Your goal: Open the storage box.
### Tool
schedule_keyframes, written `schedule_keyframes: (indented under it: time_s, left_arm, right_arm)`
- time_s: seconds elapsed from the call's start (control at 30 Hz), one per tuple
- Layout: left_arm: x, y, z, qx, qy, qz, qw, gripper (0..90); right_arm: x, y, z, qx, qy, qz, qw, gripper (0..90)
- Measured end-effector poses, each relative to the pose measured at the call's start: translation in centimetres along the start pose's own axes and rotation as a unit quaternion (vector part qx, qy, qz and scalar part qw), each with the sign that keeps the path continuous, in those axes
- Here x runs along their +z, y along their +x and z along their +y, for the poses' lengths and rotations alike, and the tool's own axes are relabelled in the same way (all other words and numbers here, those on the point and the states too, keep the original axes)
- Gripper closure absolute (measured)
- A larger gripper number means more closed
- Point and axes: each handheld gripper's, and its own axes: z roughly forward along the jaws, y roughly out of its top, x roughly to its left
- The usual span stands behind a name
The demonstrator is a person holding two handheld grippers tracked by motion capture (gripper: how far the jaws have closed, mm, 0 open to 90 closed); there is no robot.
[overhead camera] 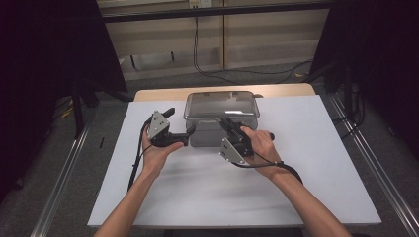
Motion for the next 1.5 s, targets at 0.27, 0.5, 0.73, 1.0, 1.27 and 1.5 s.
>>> schedule_keyframes:
  time_s: [0.27,0.5,0.73,1.0,1.27,1.5]
  left_arm:
    - [1.0,0.3,-0.7,-0.002,-0.014,-0.009,0.9999,13.2]
    - [1.8,0.5,-0.3,0.025,-0.018,-0.004,0.9995,14.3]
    - [2.7,0.2,0.0,0.033,-0.025,-0.014,0.9991,17.6]
    - [3.5,0.3,0.1,0.036,-0.030,-0.022,0.9987,25.9]
    - [3.7,0.3,0.0,0.053,-0.031,-0.020,0.9979,31.9]
    - [3.8,0.5,0.1,0.051,-0.036,-0.023,0.9978,40.2]
  right_arm:
    - [0.0,-0.1,0.0,0.002,-0.002,0.001,1.0000,80.5]
    - [0.0,-0.2,0.0,0.000,-0.001,0.001,1.0000,80.7]
    - [0.1,-0.4,0.0,-0.002,-0.002,-0.003,1.0000,80.8]
    - [0.1,-0.5,0.1,-0.003,-0.001,0.000,1.0000,80.9]
    - [0.1,-0.5,0.0,-0.002,-0.001,0.003,1.0000,80.2]
    - [0.4,-0.5,0.0,0.006,-0.002,0.003,1.0000,78.2]
